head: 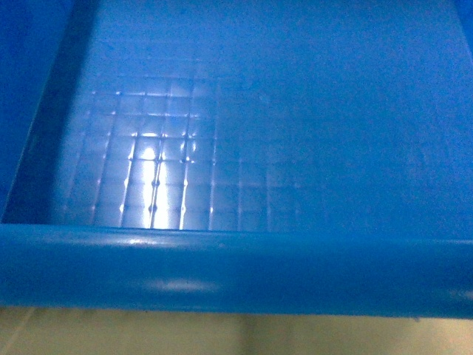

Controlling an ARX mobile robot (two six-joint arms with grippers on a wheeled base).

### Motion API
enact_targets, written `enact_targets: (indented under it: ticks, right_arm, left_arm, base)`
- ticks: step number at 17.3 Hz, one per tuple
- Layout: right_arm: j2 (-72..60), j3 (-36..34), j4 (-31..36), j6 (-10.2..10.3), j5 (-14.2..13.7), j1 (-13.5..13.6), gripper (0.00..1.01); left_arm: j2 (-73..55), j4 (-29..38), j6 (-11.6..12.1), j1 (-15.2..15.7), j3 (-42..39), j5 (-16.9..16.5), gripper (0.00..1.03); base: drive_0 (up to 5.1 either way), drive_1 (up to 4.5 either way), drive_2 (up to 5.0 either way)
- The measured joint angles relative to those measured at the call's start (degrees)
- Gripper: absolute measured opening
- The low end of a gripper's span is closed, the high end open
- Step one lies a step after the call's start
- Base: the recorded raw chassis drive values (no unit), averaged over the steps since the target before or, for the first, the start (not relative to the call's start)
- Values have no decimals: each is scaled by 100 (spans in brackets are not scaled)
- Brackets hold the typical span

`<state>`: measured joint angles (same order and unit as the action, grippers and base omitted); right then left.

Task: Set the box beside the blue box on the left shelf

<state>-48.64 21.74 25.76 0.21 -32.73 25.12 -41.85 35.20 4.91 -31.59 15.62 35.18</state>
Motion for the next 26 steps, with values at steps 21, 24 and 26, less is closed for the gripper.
enact_targets:
  ticks: [21, 24, 26]
  right_arm:
    - [0, 0, 9, -4, 0, 0, 20]
    - [2, 0, 7, -4, -7, 0, 20]
    - [-4, 0, -7, -2, -7, 0, 20]
  left_arm:
    - [0, 7, 0, 0, 0, 2, 11]
    - [2, 17, 0, 0, 0, -2, 11]
    - [0, -4, -2, 0, 0, -2, 11]
  base:
    - [-500, 245, 245]
    - [-488, 257, 257]
    - [-497, 248, 248]
